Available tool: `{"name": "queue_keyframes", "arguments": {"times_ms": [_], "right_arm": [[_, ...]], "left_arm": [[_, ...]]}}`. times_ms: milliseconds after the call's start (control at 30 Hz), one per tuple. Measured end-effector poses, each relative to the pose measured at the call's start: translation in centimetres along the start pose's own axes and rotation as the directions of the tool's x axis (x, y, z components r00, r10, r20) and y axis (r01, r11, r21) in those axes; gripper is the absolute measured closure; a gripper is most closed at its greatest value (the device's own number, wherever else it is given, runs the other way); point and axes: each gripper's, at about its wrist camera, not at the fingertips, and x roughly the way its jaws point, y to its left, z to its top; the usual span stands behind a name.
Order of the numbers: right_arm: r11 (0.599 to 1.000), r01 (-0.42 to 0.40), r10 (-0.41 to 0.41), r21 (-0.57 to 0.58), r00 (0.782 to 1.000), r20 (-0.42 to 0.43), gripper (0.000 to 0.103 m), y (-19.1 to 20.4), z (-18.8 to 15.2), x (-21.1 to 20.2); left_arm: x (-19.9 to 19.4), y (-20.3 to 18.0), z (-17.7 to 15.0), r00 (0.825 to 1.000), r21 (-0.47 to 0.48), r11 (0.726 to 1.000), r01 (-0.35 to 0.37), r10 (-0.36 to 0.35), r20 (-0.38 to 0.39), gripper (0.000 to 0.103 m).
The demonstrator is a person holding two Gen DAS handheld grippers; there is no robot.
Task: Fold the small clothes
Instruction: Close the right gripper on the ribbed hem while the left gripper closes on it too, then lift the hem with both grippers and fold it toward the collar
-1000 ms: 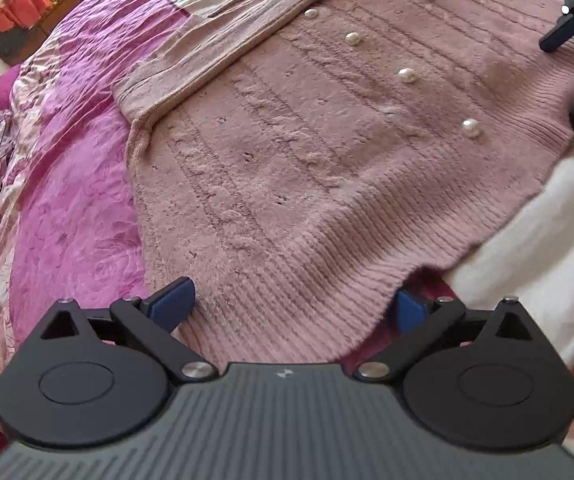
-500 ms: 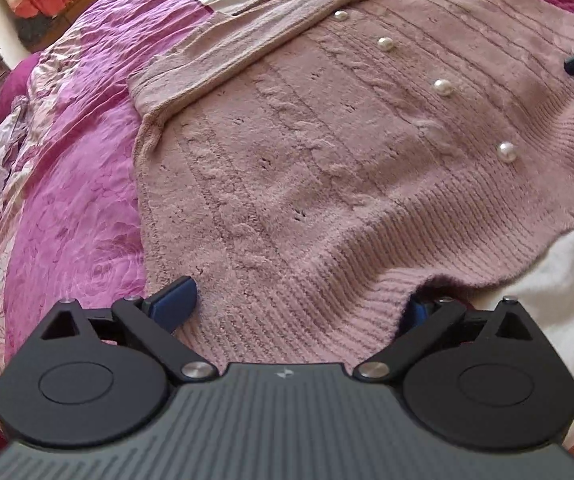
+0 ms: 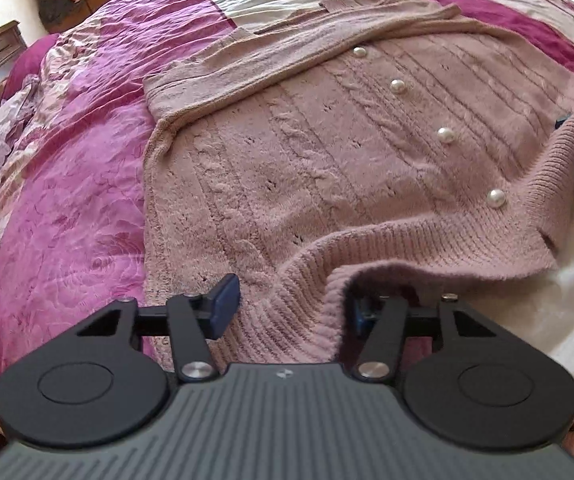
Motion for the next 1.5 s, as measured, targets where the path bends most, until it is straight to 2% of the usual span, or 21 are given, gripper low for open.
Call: {"name": "queue_keyframes", "arguments": {"times_ms": [300, 367, 400, 500, 900, 1267, 1500], "right_arm": [[0.991, -0.010, 0.001, 0.130, 0.998, 0.067, 0.088, -1.3, 0.7, -0.6], [0.988, -0.012, 0.001, 0.156, 0.997, 0.074, 0.089, -1.5, 0.7, -0.7], [0.986, -0.012, -0.001, 0.166, 0.997, 0.077, 0.089, -1.6, 0.8, -0.7], [0.982, -0.005, -0.013, 0.187, 0.996, 0.094, 0.089, -1.9, 1.1, -1.1], [0.970, 0.039, -0.086, 0.240, 0.979, 0.186, 0.090, -3.0, 3.7, -2.3], [0.962, 0.066, -0.133, 0.265, 0.961, 0.243, 0.090, -3.9, 6.2, -2.4], [0.963, 0.096, -0.168, 0.253, 0.945, 0.279, 0.090, -4.5, 8.6, -1.4]], "left_arm": [[-0.1, 0.1, 0.5, 1.000, -0.021, 1.000, 0.001, 0.000, 0.026, 0.042], [-0.4, 0.3, 0.6, 0.999, -0.044, 0.999, 0.011, -0.010, 0.031, 0.059], [-0.5, 0.4, 0.6, 0.999, -0.057, 0.998, 0.026, -0.024, 0.031, 0.077], [-1.4, 0.8, 1.0, 0.998, -0.090, 0.995, 0.049, -0.044, 0.050, 0.090], [-4.6, 2.5, 4.1, 0.986, -0.158, 0.987, 0.027, 0.000, 0.167, 0.091], [-4.2, 4.2, 7.5, 0.968, -0.219, 0.976, -0.004, 0.058, 0.242, 0.092], [-3.7, 5.6, 10.4, 0.953, -0.258, 0.966, 0.008, 0.070, 0.295, 0.092]]}}
